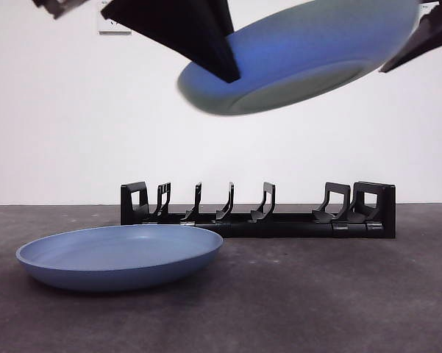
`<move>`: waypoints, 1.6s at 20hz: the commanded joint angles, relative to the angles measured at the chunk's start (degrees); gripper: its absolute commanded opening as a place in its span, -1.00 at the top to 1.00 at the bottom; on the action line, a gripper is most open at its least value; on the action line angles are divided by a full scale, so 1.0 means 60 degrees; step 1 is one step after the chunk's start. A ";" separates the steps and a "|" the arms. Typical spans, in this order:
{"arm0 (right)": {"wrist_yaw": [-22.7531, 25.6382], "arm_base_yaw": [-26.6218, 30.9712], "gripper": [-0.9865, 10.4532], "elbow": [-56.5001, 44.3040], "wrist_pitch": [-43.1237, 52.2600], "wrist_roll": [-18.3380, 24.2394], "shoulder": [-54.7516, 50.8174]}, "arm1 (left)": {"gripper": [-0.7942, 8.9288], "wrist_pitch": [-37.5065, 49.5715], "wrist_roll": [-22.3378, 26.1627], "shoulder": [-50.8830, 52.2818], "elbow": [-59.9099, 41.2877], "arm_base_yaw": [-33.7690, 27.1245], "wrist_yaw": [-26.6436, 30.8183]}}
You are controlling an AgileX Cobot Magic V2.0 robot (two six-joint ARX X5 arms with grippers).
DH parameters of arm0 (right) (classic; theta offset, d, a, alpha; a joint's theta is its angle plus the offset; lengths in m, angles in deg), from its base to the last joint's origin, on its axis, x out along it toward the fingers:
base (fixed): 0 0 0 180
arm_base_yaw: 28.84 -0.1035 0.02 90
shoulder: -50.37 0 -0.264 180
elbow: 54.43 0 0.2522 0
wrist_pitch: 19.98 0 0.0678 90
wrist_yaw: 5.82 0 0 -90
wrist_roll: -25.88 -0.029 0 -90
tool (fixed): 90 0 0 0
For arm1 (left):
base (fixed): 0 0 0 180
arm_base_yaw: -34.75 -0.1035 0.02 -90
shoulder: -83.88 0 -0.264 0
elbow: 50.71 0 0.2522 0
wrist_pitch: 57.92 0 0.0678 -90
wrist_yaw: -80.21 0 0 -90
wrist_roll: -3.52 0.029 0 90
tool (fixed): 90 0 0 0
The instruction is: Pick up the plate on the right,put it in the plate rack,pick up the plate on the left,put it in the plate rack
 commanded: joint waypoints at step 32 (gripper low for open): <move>0.1413 0.0044 0.23 -0.1038 -0.0754 0.0073 -0.2568 | 0.85 0.6685 -1.0386 -0.1078 0.0025 -0.6025 -0.5359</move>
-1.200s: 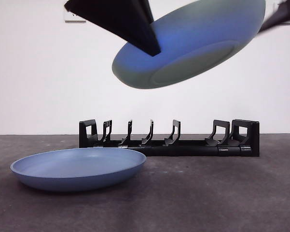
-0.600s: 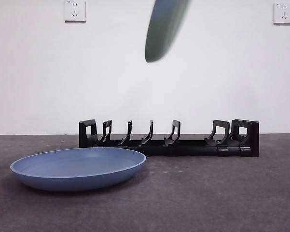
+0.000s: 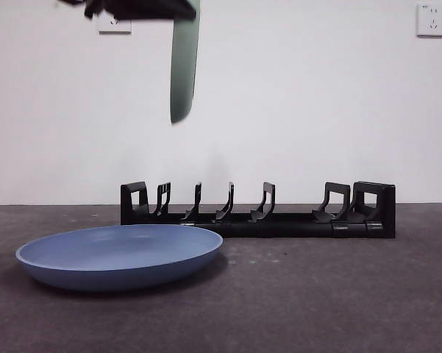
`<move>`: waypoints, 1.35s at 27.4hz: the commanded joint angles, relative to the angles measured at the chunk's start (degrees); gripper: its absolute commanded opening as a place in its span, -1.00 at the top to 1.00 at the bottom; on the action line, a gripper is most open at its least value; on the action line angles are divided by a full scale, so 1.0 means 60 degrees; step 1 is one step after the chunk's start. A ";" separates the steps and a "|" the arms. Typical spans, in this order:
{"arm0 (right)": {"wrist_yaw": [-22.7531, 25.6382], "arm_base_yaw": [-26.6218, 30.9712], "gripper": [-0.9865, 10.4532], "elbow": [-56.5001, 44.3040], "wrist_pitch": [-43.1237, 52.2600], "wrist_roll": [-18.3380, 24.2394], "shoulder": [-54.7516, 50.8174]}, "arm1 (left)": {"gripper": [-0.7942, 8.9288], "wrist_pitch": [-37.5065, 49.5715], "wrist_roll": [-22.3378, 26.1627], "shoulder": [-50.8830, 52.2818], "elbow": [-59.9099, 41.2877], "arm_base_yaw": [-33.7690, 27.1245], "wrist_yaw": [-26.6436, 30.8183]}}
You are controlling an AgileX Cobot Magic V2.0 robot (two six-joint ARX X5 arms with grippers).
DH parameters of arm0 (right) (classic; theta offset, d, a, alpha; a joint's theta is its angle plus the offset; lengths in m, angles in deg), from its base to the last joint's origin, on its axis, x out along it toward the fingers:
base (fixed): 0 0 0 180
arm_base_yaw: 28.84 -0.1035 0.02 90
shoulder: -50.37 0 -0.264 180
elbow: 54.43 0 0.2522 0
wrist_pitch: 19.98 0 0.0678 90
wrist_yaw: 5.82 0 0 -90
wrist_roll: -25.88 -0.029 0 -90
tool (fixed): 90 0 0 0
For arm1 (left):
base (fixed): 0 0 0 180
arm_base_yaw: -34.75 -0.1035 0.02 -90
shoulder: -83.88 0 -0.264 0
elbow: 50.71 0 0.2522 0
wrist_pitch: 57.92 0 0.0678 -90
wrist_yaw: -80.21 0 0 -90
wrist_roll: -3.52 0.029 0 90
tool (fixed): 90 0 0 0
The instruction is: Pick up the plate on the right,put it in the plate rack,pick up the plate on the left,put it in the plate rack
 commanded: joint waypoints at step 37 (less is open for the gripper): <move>-0.0302 -0.0011 0.23 -0.1818 0.1217 0.0146 0.0015 | 0.85 0.0073 0.1122 -0.3807 0.0758 -0.0816 0.0080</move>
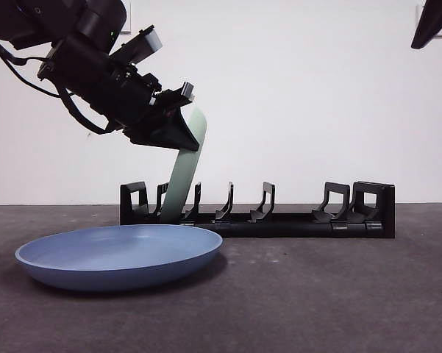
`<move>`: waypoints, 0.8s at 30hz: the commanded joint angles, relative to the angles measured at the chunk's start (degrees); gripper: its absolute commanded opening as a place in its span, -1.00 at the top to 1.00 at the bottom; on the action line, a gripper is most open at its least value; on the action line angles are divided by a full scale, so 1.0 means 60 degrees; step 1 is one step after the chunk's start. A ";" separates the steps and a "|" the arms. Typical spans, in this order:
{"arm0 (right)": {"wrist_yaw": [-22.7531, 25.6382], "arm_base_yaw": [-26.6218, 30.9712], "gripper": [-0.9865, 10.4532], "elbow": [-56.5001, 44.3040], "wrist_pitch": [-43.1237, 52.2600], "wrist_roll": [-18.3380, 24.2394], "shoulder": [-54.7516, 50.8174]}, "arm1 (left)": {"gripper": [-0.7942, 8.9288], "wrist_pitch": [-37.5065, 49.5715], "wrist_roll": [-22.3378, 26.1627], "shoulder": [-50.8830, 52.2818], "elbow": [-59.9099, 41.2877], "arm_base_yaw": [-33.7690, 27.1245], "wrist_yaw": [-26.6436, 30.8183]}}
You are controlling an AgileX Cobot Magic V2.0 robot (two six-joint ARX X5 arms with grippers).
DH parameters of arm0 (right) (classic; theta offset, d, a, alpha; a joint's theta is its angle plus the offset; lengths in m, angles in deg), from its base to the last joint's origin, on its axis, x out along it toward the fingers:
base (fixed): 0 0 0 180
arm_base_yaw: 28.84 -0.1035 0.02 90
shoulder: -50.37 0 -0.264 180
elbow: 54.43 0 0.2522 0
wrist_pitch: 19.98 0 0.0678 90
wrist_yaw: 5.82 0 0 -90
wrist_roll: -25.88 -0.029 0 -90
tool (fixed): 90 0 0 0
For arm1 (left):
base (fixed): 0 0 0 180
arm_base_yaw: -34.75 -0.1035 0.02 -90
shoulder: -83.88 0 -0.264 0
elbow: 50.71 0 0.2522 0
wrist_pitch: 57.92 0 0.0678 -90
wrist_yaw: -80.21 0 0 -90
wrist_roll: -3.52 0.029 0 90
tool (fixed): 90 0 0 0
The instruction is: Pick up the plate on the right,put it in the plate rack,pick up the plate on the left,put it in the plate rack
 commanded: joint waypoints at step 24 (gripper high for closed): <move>-0.0033 -0.0007 0.23 -0.0131 0.0080 0.0106 0.0011 | 0.43 -0.1198 -0.0215 0.0987 0.0102 0.0222 -0.0040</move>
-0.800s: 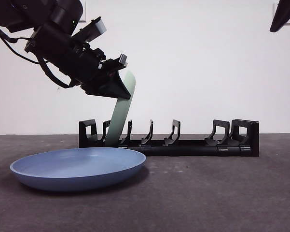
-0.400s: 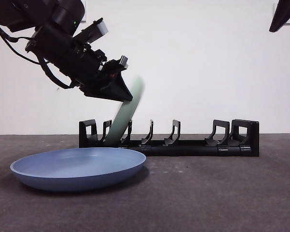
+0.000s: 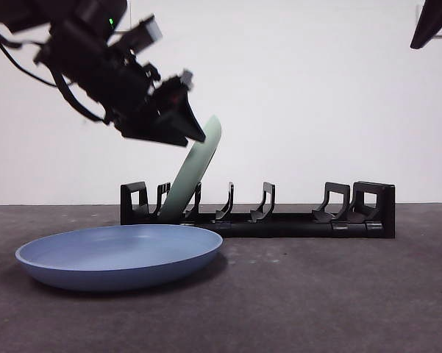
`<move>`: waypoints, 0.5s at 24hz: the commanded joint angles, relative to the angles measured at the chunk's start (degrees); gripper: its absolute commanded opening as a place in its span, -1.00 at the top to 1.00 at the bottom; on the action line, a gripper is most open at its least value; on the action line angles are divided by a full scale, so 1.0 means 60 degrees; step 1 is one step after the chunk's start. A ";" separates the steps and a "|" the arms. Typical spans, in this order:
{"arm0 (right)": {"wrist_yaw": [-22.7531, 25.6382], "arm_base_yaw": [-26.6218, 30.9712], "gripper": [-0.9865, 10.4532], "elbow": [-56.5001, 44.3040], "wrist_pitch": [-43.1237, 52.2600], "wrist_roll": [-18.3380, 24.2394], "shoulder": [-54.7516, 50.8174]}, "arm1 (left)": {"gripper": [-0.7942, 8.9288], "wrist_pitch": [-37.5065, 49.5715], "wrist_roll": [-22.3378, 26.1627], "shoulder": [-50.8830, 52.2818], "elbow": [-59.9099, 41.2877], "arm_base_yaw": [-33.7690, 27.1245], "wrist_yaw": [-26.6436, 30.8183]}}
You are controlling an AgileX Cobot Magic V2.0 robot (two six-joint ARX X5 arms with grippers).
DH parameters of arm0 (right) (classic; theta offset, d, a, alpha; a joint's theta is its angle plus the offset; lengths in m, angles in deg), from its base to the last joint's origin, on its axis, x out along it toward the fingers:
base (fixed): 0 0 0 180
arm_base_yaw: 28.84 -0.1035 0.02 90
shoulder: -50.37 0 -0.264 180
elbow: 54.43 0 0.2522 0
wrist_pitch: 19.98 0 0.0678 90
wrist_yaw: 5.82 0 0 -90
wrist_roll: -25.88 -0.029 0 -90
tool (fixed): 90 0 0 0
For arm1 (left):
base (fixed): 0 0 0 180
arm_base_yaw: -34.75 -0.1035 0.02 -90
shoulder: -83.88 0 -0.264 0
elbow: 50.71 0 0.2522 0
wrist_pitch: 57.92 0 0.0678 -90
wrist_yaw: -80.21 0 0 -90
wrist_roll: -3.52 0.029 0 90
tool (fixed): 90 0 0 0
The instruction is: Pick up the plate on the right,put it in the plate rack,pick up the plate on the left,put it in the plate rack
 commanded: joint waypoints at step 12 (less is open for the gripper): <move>-0.0401 -0.0255 0.23 -0.0127 0.1308 -0.0517 0.0062 | 0.43 -0.3464 0.0576 0.3774 0.0073 0.0040 -0.0033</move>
